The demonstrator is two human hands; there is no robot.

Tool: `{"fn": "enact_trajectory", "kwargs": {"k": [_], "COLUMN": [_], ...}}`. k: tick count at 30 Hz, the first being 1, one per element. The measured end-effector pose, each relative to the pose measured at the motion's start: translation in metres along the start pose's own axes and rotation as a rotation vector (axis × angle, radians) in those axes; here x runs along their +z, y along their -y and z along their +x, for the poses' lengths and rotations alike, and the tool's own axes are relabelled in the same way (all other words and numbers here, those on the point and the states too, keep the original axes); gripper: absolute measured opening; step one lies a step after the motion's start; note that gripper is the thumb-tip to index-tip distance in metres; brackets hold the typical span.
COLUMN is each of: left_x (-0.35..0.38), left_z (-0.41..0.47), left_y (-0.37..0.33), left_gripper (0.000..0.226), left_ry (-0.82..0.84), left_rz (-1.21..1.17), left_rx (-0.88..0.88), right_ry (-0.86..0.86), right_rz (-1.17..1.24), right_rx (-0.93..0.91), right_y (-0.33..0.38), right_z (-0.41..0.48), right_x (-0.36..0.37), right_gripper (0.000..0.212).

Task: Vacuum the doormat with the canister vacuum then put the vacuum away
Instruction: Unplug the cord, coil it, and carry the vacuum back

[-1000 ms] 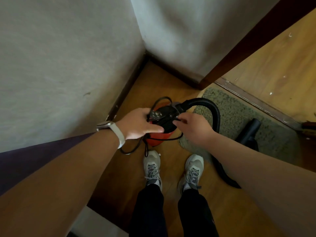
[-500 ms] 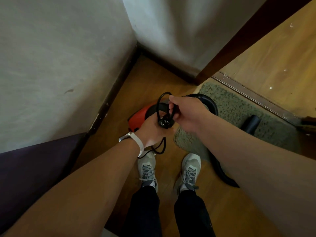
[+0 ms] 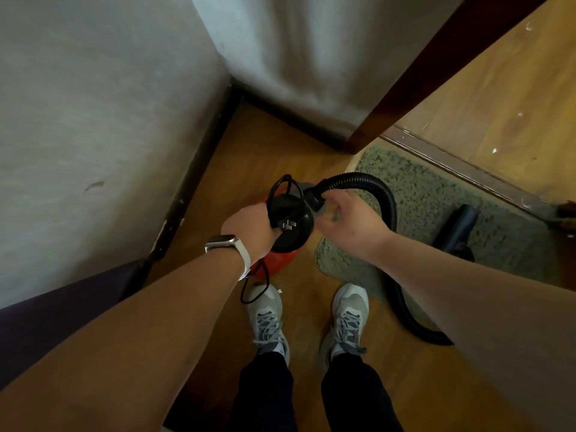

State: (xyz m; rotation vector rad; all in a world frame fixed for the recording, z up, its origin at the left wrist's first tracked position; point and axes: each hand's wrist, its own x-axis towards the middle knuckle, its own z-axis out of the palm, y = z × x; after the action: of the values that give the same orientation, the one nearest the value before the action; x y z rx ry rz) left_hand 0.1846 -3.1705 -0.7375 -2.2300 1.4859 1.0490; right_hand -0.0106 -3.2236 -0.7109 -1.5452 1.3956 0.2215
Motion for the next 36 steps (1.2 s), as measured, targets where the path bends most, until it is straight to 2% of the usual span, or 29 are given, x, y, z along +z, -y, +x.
{"fn": "enact_trajectory", "kwargs": {"k": [3,7,9,13,17,20,24,28,32,36], "left_x": [0.029,0.054,0.060,0.068,0.076,0.077,0.078,0.082,0.088,0.095], "left_z": [0.016,0.032,0.035,0.037,0.039,0.042,0.043,0.041,0.043,0.045], "left_y": [0.004,0.003,0.002,0.003,0.004,0.007,0.008,0.007,0.009,0.013], "left_gripper": [0.042,0.054,0.052,0.050,0.033,0.026,0.025,0.020,0.021,0.026], "left_ry": [-0.018,-0.015,-0.067,-0.129,-0.139,-0.135,-0.131,-0.184,-0.241,-0.287], "left_rz": [0.043,-0.014,-0.037,-0.060,-0.070,-0.142,-0.184,-0.250,-0.242,-0.262], "left_rx": [0.025,-0.026,0.010,0.091,0.136,0.161,0.172,0.177,0.184,0.213], "right_ry": [-0.024,-0.151,-0.199,-0.185,-0.215,-0.301,-0.374,-0.433,-0.430,-0.330], "right_rz": [-0.151,-0.374,-0.424,-0.578,-0.630,-0.519,-0.256,0.027,0.379,0.560], "right_rx": [-0.051,-0.185,-0.216,-0.192,-0.147,-0.109,-0.005,0.154,0.372,0.516], "right_y": [-0.035,-0.060,-0.067,-0.083,-0.097,-0.106,-0.120,-0.147,-0.188,-0.233], "right_z": [0.018,0.049,0.068,0.105,0.123,0.130,0.130,0.120,0.110,0.099], "right_x": [0.011,0.020,0.019,0.020,0.022,0.023,0.025,0.035,0.067,0.119], "right_gripper": [0.064,0.066,0.069,0.076,0.066,0.050,0.024,0.022,0.033,0.029]}}
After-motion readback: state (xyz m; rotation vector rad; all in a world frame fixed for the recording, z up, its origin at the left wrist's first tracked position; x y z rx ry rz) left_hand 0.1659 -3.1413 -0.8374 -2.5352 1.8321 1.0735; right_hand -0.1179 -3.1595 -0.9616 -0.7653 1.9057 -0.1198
